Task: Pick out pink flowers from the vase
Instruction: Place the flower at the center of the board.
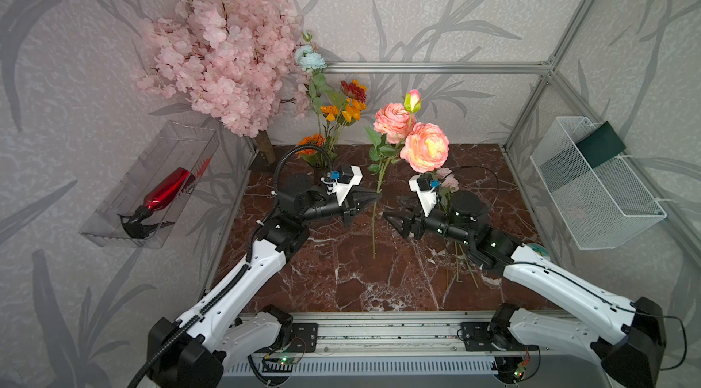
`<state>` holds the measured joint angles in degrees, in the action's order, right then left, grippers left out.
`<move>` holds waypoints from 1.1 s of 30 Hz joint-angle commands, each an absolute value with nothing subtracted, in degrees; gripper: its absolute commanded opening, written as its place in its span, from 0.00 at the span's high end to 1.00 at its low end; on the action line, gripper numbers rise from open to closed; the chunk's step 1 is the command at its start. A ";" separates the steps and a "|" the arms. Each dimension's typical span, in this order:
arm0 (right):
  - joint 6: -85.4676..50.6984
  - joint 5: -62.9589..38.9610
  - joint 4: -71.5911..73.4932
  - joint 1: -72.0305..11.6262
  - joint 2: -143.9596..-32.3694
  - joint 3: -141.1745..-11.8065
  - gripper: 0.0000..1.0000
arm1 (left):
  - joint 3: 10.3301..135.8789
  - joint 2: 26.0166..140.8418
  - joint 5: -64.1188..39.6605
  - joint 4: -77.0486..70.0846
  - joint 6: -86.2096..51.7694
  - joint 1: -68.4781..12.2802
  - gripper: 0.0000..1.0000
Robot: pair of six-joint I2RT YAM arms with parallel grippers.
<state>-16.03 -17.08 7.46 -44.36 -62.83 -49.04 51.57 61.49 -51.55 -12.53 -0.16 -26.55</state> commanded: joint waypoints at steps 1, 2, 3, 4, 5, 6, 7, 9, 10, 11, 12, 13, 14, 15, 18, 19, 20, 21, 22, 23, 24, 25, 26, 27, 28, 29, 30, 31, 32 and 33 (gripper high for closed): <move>-16.35 -20.70 11.40 -44.56 -64.69 -51.82 0.27 | 51.57 61.61 -53.74 -15.38 -1.11 -26.98 0.98; -16.35 -20.95 11.74 -44.56 -65.23 -52.06 0.28 | 51.54 61.70 -53.99 -15.47 -1.51 -27.00 0.98; -16.40 -21.17 12.09 -44.56 -65.67 -52.28 0.30 | 51.61 61.85 -54.21 -15.55 -1.78 -27.07 0.98; -16.27 -21.44 12.65 -44.61 -65.98 -52.33 0.31 | 51.68 61.96 -54.55 -15.64 -2.08 -27.20 0.98; -16.27 -21.51 13.23 -44.56 -66.17 -52.38 0.33 | 51.68 62.09 -54.73 -15.64 -2.28 -27.37 0.98; -16.33 -21.53 13.80 -44.56 -66.26 -52.38 0.34 | 51.61 62.13 -54.76 -15.60 -2.35 -27.38 0.98; -16.44 -21.53 14.29 -44.56 -66.33 -52.45 0.34 | 51.66 62.13 -54.76 -15.64 -2.34 -27.49 0.98; -16.48 -21.94 14.59 -44.56 -66.52 -52.94 0.38 | 51.56 62.29 -54.76 -15.89 -2.42 -27.66 0.98; -16.48 -22.20 14.55 -44.56 -66.70 -53.23 0.40 | 51.54 62.33 -54.74 -16.07 -2.48 -27.75 0.98; -16.44 -22.56 14.54 -44.56 -66.92 -53.61 0.44 | 51.59 62.57 -54.71 -16.20 -2.60 -27.78 0.98; -16.52 -22.81 14.56 -44.56 -67.12 -53.91 0.49 | 51.64 62.74 -54.74 -16.43 -2.80 -27.87 0.98; -16.68 -22.76 14.59 -44.56 -67.28 -54.05 0.52 | 51.68 62.88 -54.74 -16.73 -2.96 -27.87 0.98; -16.73 -22.83 14.69 -44.57 -67.41 -54.15 0.55 | 51.68 62.94 -54.75 -16.83 -3.00 -27.96 0.98; -16.83 -22.93 14.83 -44.54 -67.58 -54.23 0.59 | 51.70 63.01 -54.71 -16.87 -3.01 -28.11 0.98; -17.01 -23.41 15.03 -44.56 -68.09 -54.49 0.68 | 51.91 63.02 -54.66 -16.95 -2.98 -28.25 0.98; -17.20 -23.63 15.24 -44.62 -68.24 -54.57 0.70 | 51.94 63.01 -54.60 -16.88 -2.94 -28.26 0.98; -17.43 -23.72 15.41 -44.63 -68.38 -54.58 0.72 | 51.88 63.01 -54.59 -16.75 -2.83 -28.29 0.98; -17.43 -23.89 15.53 -44.67 -68.53 -54.65 0.73 | 51.92 63.01 -54.58 -16.80 -2.80 -28.30 0.98; -17.41 -24.04 15.63 -44.65 -68.55 -54.58 0.74 | 51.88 63.01 -54.53 -16.79 -2.81 -28.33 0.98; -17.37 -24.08 15.64 -44.65 -68.51 -54.58 0.77 | 51.96 62.96 -54.47 -16.79 -2.81 -28.36 0.98; -17.18 -24.13 15.56 -44.65 -68.42 -54.58 0.79 | 51.95 62.96 -54.49 -16.71 -2.71 -28.33 0.98; -17.02 -24.17 15.54 -44.65 -68.30 -54.57 0.83 | 51.97 63.04 -54.43 -16.76 -2.71 -28.32 0.98; -16.84 -24.38 15.40 -44.65 -68.21 -54.64 0.90 | 52.03 63.10 -54.30 -16.61 -2.57 -28.33 0.98; -16.61 -24.38 15.07 -44.65 -67.99 -54.67 0.95 | 52.03 63.01 -54.21 -16.43 -2.39 -28.34 0.98; -16.45 -24.30 14.90 -44.65 -67.78 -54.61 1.00 | 52.04 63.01 -54.02 -16.20 -2.17 -28.35 0.98; -16.22 -24.04 14.56 -44.65 -67.47 -54.58 1.00 | 52.05 62.95 -53.73 -15.85 -1.83 -28.39 0.98; -15.99 -23.63 14.33 -44.67 -67.05 -54.45 1.00 | 52.12 62.89 -53.33 -15.38 -1.48 -28.37 0.97; -15.69 -23.44 14.22 -44.65 -66.69 -54.21 1.00 | 52.13 62.78 -52.90 -14.85 -1.06 -28.32 0.95; -15.52 -22.89 14.05 -44.65 -66.22 -53.94 1.00 | 52.35 62.58 -52.16 -13.84 -0.48 -28.36 0.91; -15.24 -22.16 13.80 -44.65 -65.72 -53.67 1.00 | 52.56 62.27 -50.97 -12.12 0.46 -28.33 0.81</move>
